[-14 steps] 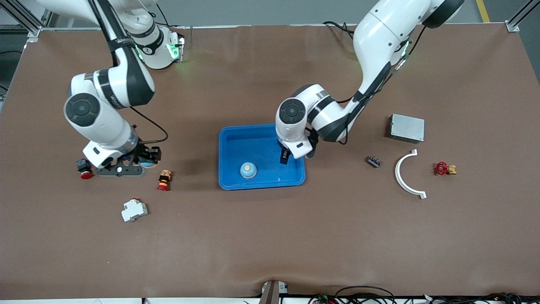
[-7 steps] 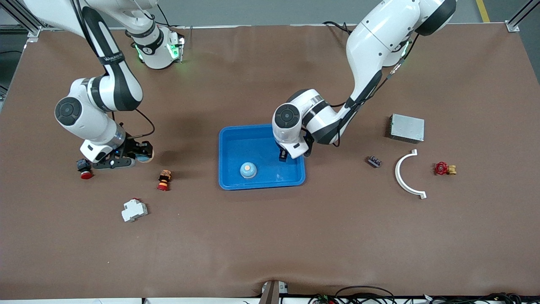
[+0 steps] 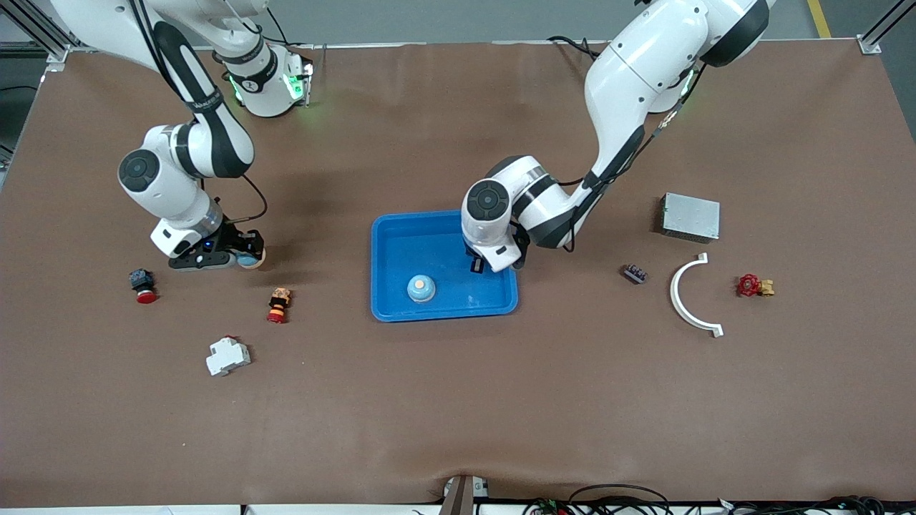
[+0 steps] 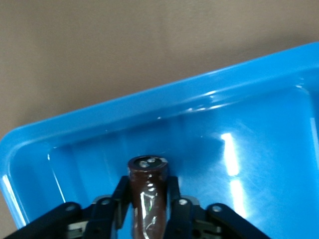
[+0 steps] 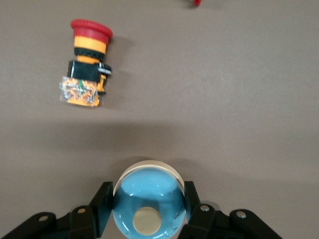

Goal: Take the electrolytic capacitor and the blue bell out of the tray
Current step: 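Lower the bell beside the tray and open the right gripper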

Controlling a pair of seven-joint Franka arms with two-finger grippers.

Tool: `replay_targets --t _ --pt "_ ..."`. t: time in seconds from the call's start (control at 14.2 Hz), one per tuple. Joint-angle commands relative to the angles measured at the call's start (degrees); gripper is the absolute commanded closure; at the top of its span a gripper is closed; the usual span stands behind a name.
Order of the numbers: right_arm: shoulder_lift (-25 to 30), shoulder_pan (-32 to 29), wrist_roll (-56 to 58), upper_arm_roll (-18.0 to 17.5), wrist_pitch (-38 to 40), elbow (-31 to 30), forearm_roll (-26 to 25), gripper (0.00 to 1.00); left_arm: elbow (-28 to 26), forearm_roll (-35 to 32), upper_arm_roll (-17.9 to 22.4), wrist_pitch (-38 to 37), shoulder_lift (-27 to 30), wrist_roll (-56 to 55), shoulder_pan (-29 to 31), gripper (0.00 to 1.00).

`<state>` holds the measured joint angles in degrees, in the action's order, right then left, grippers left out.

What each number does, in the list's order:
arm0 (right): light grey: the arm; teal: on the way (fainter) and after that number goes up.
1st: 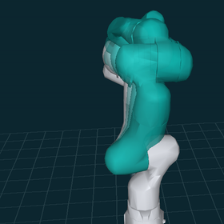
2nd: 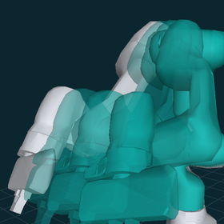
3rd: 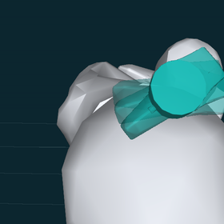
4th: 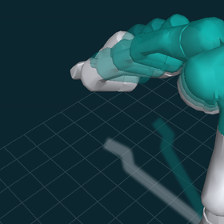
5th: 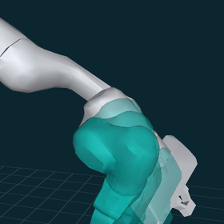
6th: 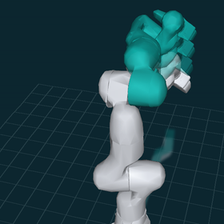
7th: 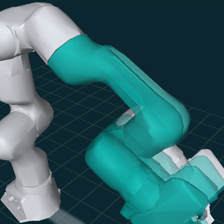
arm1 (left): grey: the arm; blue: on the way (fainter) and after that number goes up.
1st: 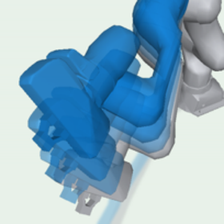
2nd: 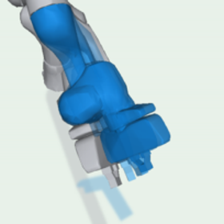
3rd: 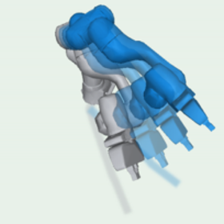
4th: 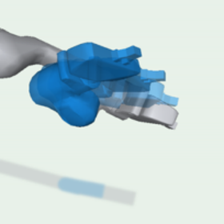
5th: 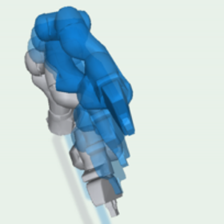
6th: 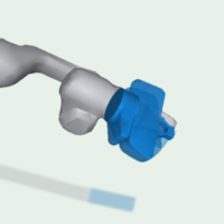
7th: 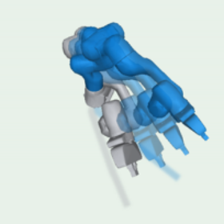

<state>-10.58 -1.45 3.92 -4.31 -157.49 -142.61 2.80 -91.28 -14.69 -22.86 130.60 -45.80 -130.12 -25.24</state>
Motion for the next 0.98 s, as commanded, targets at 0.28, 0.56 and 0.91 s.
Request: replay_targets --t 0.28,0.56,0.91 --pt "-2.2 -0.4 1.2 -0.6 -6.7 -2.9 1.7 1.0 3.9 -0.7 -0.7 -5.5 5.3 6.6 5.7 1.0" --pt "-4.9 -0.3 1.4 -0.5 -9.2 -2.9 1.6 1.0 3.8 -0.7 -0.5 -11.1 8.7 17.5 10.2 1.0" --pt "-4.8 -0.7 1.3 -0.4 -8.5 -2.1 1.5 0.0 3.5 -0.7 -0.5 -18.7 11.2 39.9 20.1 1.0"
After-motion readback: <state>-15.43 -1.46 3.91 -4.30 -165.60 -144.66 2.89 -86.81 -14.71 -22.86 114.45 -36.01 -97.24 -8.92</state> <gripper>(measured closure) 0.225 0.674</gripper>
